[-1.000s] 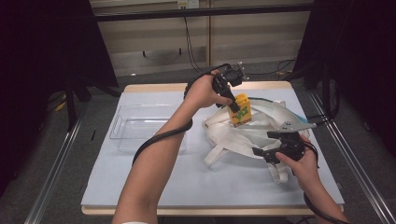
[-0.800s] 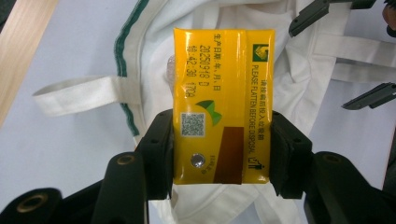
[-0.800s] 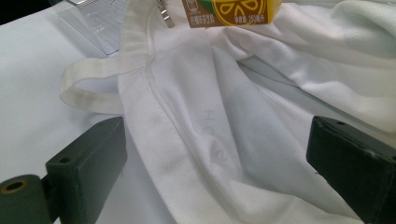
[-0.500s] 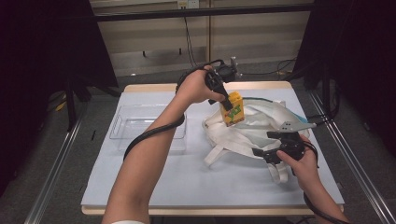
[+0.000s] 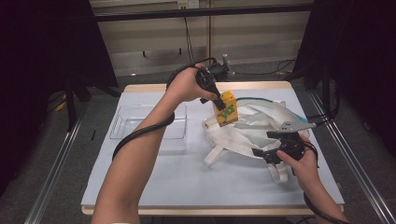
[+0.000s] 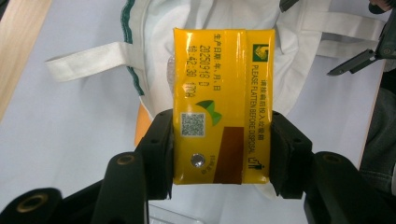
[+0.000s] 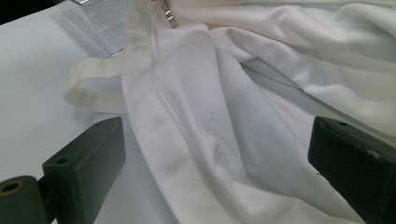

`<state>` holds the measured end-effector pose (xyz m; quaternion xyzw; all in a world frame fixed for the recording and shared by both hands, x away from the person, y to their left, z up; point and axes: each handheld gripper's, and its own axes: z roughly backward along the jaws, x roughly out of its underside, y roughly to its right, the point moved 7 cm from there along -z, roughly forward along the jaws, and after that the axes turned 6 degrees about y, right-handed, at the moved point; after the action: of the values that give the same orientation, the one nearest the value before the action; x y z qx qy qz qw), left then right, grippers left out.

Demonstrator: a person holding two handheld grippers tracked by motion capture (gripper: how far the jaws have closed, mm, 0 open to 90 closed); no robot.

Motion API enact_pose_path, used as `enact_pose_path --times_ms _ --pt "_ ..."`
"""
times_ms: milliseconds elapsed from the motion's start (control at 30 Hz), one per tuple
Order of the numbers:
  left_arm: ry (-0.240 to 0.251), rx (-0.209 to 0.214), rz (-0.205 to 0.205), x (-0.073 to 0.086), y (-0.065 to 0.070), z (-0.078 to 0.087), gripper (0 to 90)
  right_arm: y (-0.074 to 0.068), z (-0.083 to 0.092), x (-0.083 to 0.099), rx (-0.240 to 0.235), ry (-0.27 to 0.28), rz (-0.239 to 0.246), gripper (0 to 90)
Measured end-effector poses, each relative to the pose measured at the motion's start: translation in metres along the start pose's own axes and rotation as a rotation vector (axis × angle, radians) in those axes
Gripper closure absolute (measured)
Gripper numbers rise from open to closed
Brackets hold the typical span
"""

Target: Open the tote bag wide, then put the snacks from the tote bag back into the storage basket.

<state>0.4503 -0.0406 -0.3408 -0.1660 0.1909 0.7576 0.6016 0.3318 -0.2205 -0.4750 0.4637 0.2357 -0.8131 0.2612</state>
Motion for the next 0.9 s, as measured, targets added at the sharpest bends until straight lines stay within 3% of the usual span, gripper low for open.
enact_pose_path --times_ms 233,367,900 --pt "0.032 -0.007 0.000 0.005 -0.002 0.013 50.3 0.000 0.000 0.000 0.003 0.001 0.000 4.0" --pt "0.024 0.014 0.009 0.010 -0.003 0.020 50.3 -0.001 0.000 0.001 0.002 -0.003 0.001 3.9" --pt "-0.003 -0.001 0.029 0.035 -0.010 0.040 50.3 -0.003 -0.001 0.000 -0.006 0.001 0.006 3.9"
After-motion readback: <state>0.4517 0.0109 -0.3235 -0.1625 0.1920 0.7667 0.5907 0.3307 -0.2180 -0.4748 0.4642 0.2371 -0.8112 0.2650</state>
